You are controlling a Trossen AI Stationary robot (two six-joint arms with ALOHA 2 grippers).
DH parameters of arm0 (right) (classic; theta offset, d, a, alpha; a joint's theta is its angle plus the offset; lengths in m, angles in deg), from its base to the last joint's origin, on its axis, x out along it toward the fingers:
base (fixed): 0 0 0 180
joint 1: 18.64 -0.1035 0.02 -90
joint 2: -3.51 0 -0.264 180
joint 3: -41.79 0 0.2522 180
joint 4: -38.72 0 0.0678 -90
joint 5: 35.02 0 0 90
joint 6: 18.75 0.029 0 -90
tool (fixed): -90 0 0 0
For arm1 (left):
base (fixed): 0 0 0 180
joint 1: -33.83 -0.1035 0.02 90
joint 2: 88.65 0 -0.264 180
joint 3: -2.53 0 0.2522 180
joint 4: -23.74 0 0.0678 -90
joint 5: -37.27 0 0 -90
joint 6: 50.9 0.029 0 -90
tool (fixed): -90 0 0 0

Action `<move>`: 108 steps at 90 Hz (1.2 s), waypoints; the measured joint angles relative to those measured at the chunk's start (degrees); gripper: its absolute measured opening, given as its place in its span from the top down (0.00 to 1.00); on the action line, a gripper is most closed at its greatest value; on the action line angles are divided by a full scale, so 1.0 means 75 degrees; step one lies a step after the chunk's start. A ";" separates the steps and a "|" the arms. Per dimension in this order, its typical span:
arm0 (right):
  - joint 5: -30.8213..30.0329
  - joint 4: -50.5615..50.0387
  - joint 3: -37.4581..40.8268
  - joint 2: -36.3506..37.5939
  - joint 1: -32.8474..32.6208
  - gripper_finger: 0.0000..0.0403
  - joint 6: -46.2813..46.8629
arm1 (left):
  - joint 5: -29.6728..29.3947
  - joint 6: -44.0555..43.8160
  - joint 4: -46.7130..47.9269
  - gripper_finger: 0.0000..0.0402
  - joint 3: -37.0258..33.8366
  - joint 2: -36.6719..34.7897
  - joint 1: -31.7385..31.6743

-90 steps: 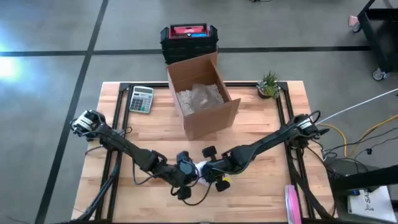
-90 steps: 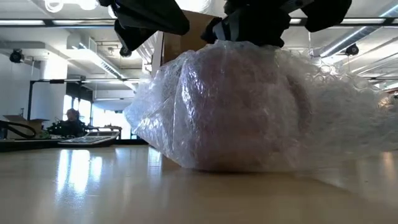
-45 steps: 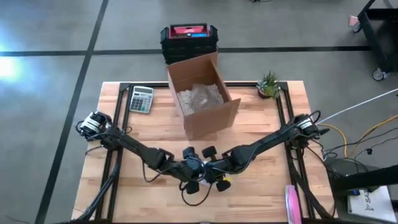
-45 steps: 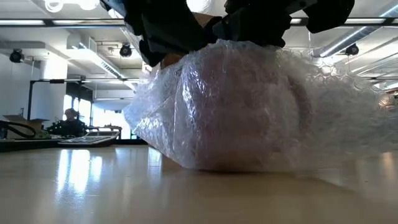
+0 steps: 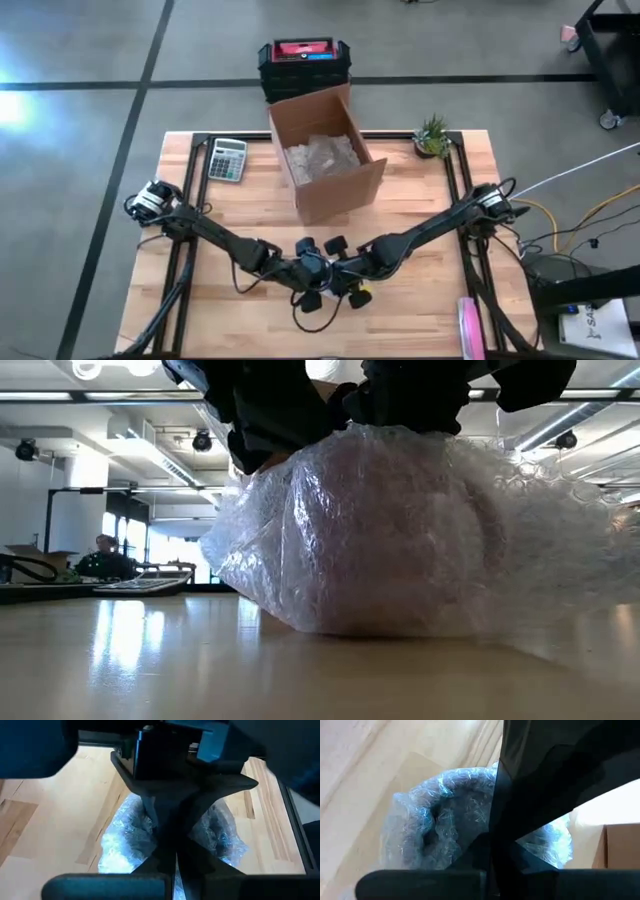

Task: Wrap mug
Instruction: Wrap the purple mug with the bubble wrap

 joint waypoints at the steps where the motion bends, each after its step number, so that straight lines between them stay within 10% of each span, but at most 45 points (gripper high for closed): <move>1: -0.0002 -0.0001 0.0000 0.0000 0.0000 1.00 0.0021 | 0.0000 0.0000 0.0000 1.00 0.0000 0.0002 0.0000; 108: -0.0069 0.0048 -0.0017 0.0741 0.0017 1.00 0.0168 | 0.0055 0.0020 -0.0044 1.00 0.0006 -0.0027 0.0000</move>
